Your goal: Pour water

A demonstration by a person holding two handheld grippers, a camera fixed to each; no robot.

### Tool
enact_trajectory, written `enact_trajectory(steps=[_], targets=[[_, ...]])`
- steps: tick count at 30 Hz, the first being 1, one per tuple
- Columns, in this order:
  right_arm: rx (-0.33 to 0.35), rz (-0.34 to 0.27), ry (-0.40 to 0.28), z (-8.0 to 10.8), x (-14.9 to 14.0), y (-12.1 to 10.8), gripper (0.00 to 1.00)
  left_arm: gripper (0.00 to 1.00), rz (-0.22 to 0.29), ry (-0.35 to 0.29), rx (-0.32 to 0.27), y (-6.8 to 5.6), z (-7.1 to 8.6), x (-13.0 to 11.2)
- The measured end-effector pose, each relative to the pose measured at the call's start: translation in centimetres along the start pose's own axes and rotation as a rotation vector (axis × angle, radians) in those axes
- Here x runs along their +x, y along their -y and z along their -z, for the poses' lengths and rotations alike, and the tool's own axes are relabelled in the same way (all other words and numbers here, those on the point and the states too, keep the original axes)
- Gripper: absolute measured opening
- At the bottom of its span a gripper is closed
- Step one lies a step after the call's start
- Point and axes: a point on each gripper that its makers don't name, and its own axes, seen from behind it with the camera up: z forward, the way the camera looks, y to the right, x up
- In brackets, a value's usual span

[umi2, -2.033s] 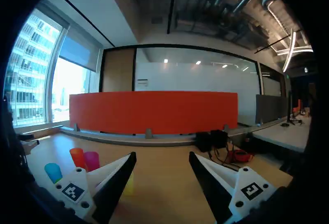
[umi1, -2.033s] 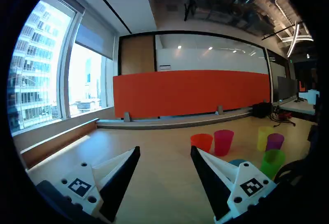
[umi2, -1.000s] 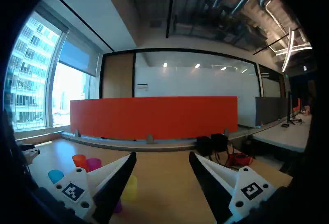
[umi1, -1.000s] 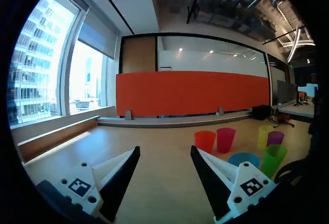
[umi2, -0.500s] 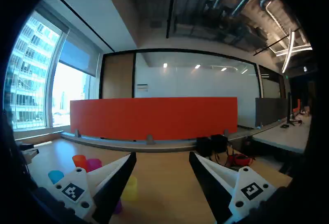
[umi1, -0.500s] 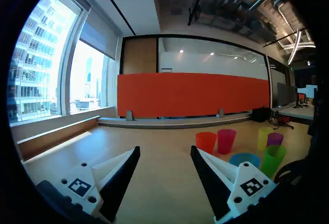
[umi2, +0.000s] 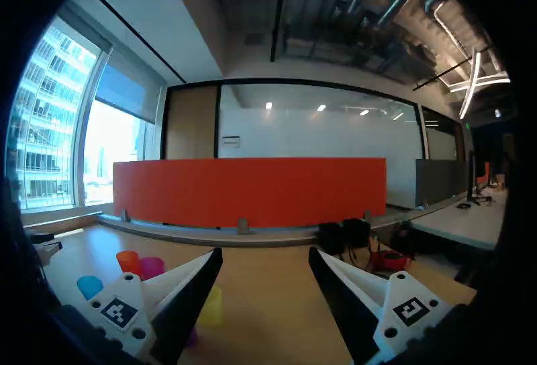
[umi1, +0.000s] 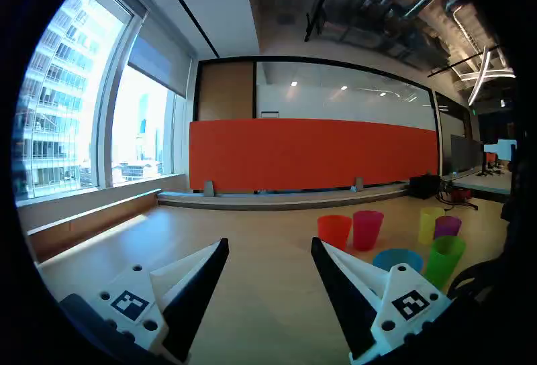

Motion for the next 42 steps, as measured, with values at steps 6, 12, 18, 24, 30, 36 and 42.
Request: enact_trajectory(steps=[6,12,18,24,30,36,42], targets=[[0.0,0.002,0.0,-0.1,0.1,0.0,0.99,0.91,0.0,0.0,0.003,0.1,0.0,0.1],[-0.002,0.002,-0.001,-0.1,0.0,-0.2,0.99,0.91,0.0,0.0,0.003,0.1,0.0,0.0],[0.003,0.009,-0.003,0.0,0.1,-0.1,0.99,0.91,0.001,0.0,0.003,0.1,0.0,0.0],[0.013,0.024,-0.008,0.2,-0.1,0.3,0.99,0.91,-0.001,0.0,0.003,0.1,0.0,0.0],[0.02,0.031,-0.011,0.3,-0.6,0.6,0.99,0.91,-0.001,0.0,0.003,0.1,0.0,0.0],[0.023,0.029,-0.02,0.2,-1.4,0.6,0.99,0.91,-0.001,0.0,0.003,0.1,0.0,0.0],[0.023,0.027,-0.02,0.2,-2.8,0.7,0.99,0.91,-0.001,0.0,0.003,0.1,0.0,0.0]])
